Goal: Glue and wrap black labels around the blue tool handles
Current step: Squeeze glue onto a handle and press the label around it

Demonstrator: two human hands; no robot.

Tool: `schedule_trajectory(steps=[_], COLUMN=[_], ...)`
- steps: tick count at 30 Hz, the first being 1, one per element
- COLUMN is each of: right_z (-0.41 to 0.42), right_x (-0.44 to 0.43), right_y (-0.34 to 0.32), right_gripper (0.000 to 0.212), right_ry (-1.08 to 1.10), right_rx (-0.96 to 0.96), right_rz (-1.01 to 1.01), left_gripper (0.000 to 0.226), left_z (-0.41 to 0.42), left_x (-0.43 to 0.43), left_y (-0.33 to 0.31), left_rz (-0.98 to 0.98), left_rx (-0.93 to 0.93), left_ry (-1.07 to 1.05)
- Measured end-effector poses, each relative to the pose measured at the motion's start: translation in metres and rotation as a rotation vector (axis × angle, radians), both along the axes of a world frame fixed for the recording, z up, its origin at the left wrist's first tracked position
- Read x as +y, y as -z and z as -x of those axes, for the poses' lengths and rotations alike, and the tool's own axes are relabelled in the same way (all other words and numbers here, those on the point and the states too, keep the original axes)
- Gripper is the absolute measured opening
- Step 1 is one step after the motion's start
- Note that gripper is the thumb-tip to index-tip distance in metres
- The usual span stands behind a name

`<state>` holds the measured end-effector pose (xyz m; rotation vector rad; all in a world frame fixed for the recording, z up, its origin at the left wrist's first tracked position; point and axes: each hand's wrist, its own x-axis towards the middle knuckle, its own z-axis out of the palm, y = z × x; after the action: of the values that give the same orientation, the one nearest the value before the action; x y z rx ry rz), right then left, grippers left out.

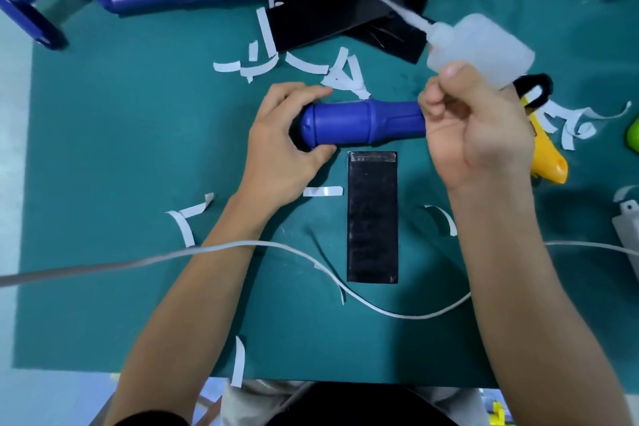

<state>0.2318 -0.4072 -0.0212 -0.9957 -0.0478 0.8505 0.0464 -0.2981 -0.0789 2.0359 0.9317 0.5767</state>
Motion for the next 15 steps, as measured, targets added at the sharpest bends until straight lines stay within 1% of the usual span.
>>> schedule_trajectory(steps=[2, 5, 7, 8, 10, 11, 13, 15], right_z=[0.000, 0.003, 0.004, 0.004, 0.003, 0.002, 0.000, -0.002], right_x=[0.009, 0.022, 0.026, 0.027, 0.027, 0.028, 0.028, 0.027], right_y=[-0.004, -0.010, -0.013, -0.015, -0.016, -0.016, -0.017, -0.018], right_gripper=[0.017, 0.007, 0.014, 0.022, 0.038, 0.040, 0.034, 0.020], right_ry=[0.013, -0.023, -0.095, -0.131, -0.189, -0.195, -0.164, -0.109], right_rx=[-0.009, -0.021, 0.054, 0.097, 0.084, 0.045, -0.024, -0.011], right_rz=[0.011, 0.071, 0.046, 0.024, 0.012, 0.022, 0.046, 0.018], left_gripper=[0.068, 0.063, 0.063, 0.063, 0.065, 0.067, 0.069, 0.066], left_z=[0.000, 0.002, 0.001, 0.000, 0.000, 0.000, 0.000, 0.002], left_x=[0.001, 0.002, 0.000, -0.001, -0.001, 0.000, 0.002, 0.002], left_y=[0.001, 0.002, 0.003, 0.003, 0.003, 0.003, 0.004, 0.005], left_rz=[0.023, 0.091, 0.123, 0.129, 0.136, 0.142, 0.146, 0.130], left_rx=[-0.005, -0.008, -0.002, -0.002, -0.007, -0.010, -0.013, -0.013], left_ry=[0.003, 0.009, 0.017, 0.027, 0.023, 0.010, -0.008, -0.016])
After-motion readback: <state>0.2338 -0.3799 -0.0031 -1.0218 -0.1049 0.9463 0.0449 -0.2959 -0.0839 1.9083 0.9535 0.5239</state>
